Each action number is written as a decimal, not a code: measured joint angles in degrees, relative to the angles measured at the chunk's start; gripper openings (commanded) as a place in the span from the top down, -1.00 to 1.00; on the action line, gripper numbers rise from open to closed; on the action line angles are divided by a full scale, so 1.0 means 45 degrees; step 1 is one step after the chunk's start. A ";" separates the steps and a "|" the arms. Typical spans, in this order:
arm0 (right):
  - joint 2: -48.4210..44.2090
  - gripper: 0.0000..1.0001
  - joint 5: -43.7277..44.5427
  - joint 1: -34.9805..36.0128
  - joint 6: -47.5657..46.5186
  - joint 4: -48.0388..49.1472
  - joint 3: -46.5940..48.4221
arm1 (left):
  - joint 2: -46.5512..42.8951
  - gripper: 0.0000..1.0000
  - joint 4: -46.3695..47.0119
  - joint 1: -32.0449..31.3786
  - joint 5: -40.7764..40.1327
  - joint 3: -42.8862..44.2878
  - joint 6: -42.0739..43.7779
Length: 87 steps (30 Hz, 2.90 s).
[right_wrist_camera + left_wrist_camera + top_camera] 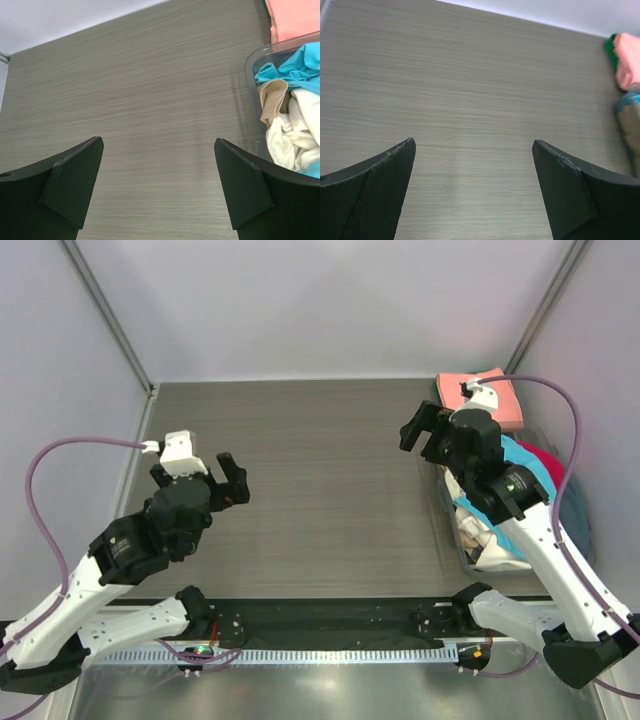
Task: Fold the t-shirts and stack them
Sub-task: Grab the tshirt from the pile, then move the tshirt to the center of the board
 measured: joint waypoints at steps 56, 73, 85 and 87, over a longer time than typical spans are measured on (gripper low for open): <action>0.2278 0.98 -0.1632 -0.9908 -0.0253 -0.2735 -0.1880 | -0.0753 -1.00 0.2186 0.0019 0.0879 -0.3463 0.1977; 0.8111 0.98 -0.6985 0.0146 0.0918 -0.2302 1.4625 | -0.1695 -0.99 0.1059 0.0102 -0.0544 -0.3230 0.1647; 0.3628 -0.72 -0.4609 -0.3429 0.1389 -0.1044 -0.0272 | -0.3609 -1.00 0.0947 0.0121 -0.1530 -0.3308 0.1428; 0.3405 -0.68 -0.4167 -0.4731 0.1520 -0.1545 -0.2186 | -0.3473 -0.99 0.0918 0.0121 -0.1520 -0.3313 0.1428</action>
